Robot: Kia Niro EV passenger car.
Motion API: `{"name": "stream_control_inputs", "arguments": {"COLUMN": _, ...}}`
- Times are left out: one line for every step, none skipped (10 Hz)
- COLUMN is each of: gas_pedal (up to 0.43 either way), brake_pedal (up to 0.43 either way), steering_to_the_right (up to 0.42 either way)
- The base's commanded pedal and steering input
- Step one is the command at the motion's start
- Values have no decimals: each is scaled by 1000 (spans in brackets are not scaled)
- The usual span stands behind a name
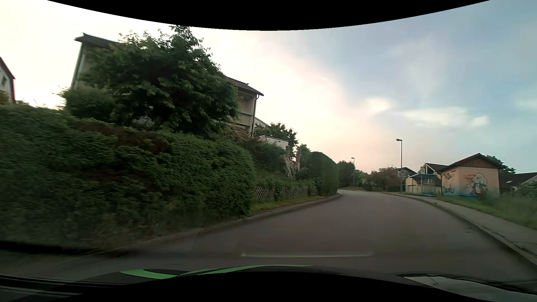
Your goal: Follow the waypoints while adhering to traffic rules and regulations
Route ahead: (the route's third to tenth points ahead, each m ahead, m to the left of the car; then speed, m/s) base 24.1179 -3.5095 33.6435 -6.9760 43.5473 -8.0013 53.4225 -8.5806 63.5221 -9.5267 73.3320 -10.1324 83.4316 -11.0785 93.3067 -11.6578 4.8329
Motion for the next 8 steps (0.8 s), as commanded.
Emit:
{"name": "stream_control_inputs", "arguments": {"gas_pedal": 280, "brake_pedal": 0, "steering_to_the_right": 428}}
{"name": "stream_control_inputs", "arguments": {"gas_pedal": 319, "brake_pedal": 0, "steering_to_the_right": 421}}
{"name": "stream_control_inputs", "arguments": {"gas_pedal": 331, "brake_pedal": 0, "steering_to_the_right": 412}}
{"name": "stream_control_inputs", "arguments": {"gas_pedal": 331, "brake_pedal": 0, "steering_to_the_right": 394}}
{"name": "stream_control_inputs", "arguments": {"gas_pedal": 331, "brake_pedal": 0, "steering_to_the_right": 371}}
{"name": "stream_control_inputs", "arguments": {"gas_pedal": 331, "brake_pedal": 0, "steering_to_the_right": 342}}
{"name": "stream_control_inputs", "arguments": {"gas_pedal": 331, "brake_pedal": 0, "steering_to_the_right": 302}}
{"name": "stream_control_inputs", "arguments": {"gas_pedal": 331, "brake_pedal": 0, "steering_to_the_right": 244}}
